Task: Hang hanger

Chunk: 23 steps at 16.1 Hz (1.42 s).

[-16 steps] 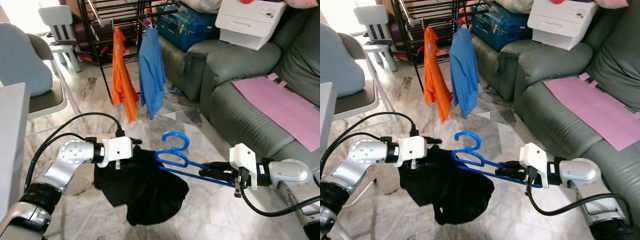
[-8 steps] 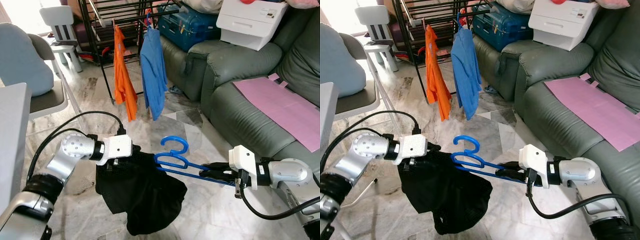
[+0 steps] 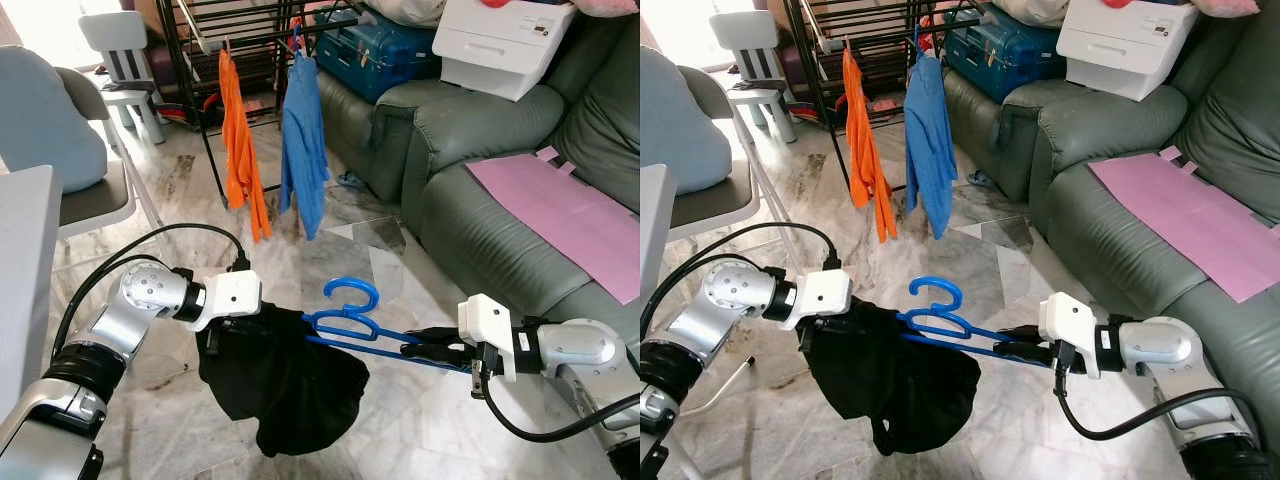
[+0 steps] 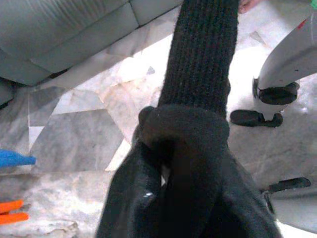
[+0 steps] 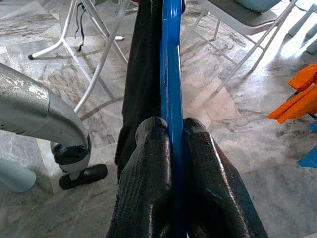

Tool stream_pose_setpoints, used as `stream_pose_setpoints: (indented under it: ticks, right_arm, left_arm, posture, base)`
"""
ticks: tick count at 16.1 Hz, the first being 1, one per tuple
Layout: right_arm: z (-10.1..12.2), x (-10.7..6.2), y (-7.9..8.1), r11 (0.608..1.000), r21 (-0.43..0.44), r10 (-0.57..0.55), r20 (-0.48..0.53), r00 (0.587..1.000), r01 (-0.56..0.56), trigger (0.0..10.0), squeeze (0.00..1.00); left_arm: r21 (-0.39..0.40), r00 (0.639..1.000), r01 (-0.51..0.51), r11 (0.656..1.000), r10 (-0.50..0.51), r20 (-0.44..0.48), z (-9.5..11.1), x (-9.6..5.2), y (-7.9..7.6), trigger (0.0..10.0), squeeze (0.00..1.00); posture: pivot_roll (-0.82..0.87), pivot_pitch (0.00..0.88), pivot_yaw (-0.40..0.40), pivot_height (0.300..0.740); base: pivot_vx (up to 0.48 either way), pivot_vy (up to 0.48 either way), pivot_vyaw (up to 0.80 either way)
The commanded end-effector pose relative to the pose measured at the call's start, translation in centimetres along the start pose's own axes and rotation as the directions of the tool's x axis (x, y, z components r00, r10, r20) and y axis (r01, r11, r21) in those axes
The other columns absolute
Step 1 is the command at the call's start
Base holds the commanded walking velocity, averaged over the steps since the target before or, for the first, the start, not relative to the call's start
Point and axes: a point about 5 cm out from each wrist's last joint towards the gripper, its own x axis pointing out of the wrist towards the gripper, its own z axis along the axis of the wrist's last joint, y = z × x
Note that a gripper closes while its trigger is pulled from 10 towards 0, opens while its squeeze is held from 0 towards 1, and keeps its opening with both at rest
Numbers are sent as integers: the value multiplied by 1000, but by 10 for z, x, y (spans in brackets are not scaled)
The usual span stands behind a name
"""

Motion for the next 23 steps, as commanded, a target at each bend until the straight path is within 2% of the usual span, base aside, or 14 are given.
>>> stream_pose_setpoints:
  ticks: [1, 7, 10, 12, 13, 14, 15, 16, 18, 20, 23]
  right_arm:
    - [5, 1, -2, 999, -33, 29, 4, 1000, -28, 10000, 0]
    - [3, 6, -2, 999, -40, 9, 2, 1000, -9, 10000, 0]
    - [-1, 6, -5, 999, -37, 5, -20, 1000, -5, 10000, 0]
    - [-1, 7, -7, 1000, -13, 8, -21, 1000, -8, 10000, 0]
    - [-1, 6, -8, 1000, 8, 13, -20, 1000, -13, 10000, 655]
    - [-1, 5, -9, 1000, 8, 22, -29, 999, -22, 10000, 1000]
    - [0, 3, -10, 999, -1, 32, -45, 998, -32, 10000, 1000]
    - [-1, -1, -13, 1000, -19, 24, -76, 997, -25, 10000, 1000]
    - [-9, -12, -19, 996, -88, -34, -156, 987, 21, 10000, 1000]
    - [-11, -20, -29, 989, -83, -137, -149, 979, 126, 10000, 1000]
    - [-3, -27, -43, 964, -189, -218, -165, 962, 186, 10000, 1000]
  left_arm:
    - [14, 1000, -4, 1000, 5, -15, 3, -6, 6, 0, 0]
    - [-9, 1000, 4, 1000, -3, 13, 2, -1, 0, 0, 0]
    - [-46, 998, 1, 999, 2, 58, 0, -2, -3, 0, 0]
    - [-63, 999, -6, 998, 9, 42, -5, -5, -6, 0, 0]
    - [-72, 999, -18, 997, 21, 40, -7, -6, -6, 0, 0]
    - [-81, 999, -34, 996, 37, 35, -10, -6, -7, 0, 0]
    - [-92, 998, -60, 994, 62, 28, -13, -6, -8, 0, 0]
    - [-141, 995, -91, 986, 96, 26, -20, -8, -10, 0, 0]
    - [-195, 991, -126, 973, 131, 12, -29, -12, -16, 0, 0]
    - [-214, 990, -138, 967, 139, -12, -37, -16, -24, 0, 0]
    - [-243, 989, -145, 959, 137, -50, -50, -23, -36, 0, 0]
  posture:
    - [-135, 54, 32, 740]
    - [-136, 47, 37, 740]
    - [-130, 44, 32, 740]
    - [-128, 42, 26, 740]
    - [-129, 42, 23, 740]
    - [-129, 40, 20, 740]
    - [-130, 40, 19, 740]
    - [-131, 39, 15, 740]
    - [-130, 45, 10, 740]
    - [-125, 52, 6, 740]
    - [-121, 56, 9, 740]
  base:
    - [0, 0, 0]
    - [0, 0, 0]
    - [0, 0, 0]
    - [0, 0, 0]
    - [0, 0, 0]
    - [0, 0, 0]
    - [0, 0, 0]
    - [0, 0, 0]
    - [0, 0, 0]
    - [0, 0, 0]
    - [0, 0, 0]
